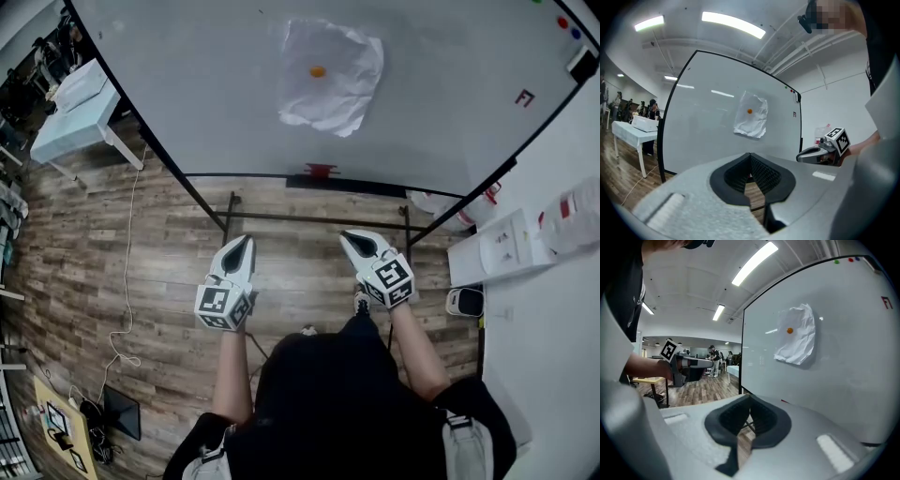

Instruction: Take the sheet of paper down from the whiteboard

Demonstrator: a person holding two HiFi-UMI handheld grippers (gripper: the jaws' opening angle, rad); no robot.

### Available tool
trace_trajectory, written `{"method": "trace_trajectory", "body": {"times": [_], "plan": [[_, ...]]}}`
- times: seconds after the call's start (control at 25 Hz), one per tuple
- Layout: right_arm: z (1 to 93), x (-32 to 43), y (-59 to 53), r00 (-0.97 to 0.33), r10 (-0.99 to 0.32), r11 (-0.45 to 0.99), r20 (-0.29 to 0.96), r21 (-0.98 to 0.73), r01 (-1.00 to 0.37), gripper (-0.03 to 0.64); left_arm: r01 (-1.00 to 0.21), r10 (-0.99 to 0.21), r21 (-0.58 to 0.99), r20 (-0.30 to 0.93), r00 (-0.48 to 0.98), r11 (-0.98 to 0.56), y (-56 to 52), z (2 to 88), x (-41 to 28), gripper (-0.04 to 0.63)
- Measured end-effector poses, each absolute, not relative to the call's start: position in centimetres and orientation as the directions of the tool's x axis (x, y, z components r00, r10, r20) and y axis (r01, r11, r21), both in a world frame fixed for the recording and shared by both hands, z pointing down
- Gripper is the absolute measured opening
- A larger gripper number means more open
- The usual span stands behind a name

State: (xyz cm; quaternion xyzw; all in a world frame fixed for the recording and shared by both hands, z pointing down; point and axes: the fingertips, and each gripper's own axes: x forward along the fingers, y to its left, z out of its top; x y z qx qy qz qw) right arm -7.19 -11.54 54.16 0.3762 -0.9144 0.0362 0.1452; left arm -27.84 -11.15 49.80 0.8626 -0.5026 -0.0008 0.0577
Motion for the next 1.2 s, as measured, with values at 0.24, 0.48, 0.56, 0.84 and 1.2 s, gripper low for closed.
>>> {"method": "trace_trajectory", "body": {"times": [0.24, 0.48, 0.56, 0.84, 1.2], "plan": [[52.7, -6.4, -15.0, -0.708, -0.665, 0.732, 0.238, 0.023, -0.681, 0.003, -0.911, -0.911, 0.086, 0.057, 0.409, -0.404, -12.8, 47.0, -28.7, 0.011], [52.3, -5.3, -17.7, -0.75, -0.622, 0.773, 0.224, 0.02, -0.635, 0.003, -0.921, -0.921, 0.059, 0.044, 0.387, -0.384, -15.2, 47.1, -26.8, 0.011], [52.3, -4.1, -18.9, -0.757, -0.613, 0.781, 0.228, 0.031, -0.624, 0.003, -0.925, -0.925, 0.059, 0.041, 0.378, -0.375, -16.4, 46.7, -25.4, 0.011], [51.0, 0.7, -24.0, -0.782, -0.585, 0.806, 0.215, 0.044, -0.591, 0.003, -0.94, -0.94, 0.048, 0.032, 0.34, -0.338, -19.7, 46.2, -20.5, 0.011], [50.6, 4.5, -28.4, -0.839, -0.507, 0.858, 0.196, 0.026, -0.513, 0.003, -0.968, -0.967, 0.025, 0.032, 0.251, -0.25, -22.0, 45.6, -16.0, 0.011]]}}
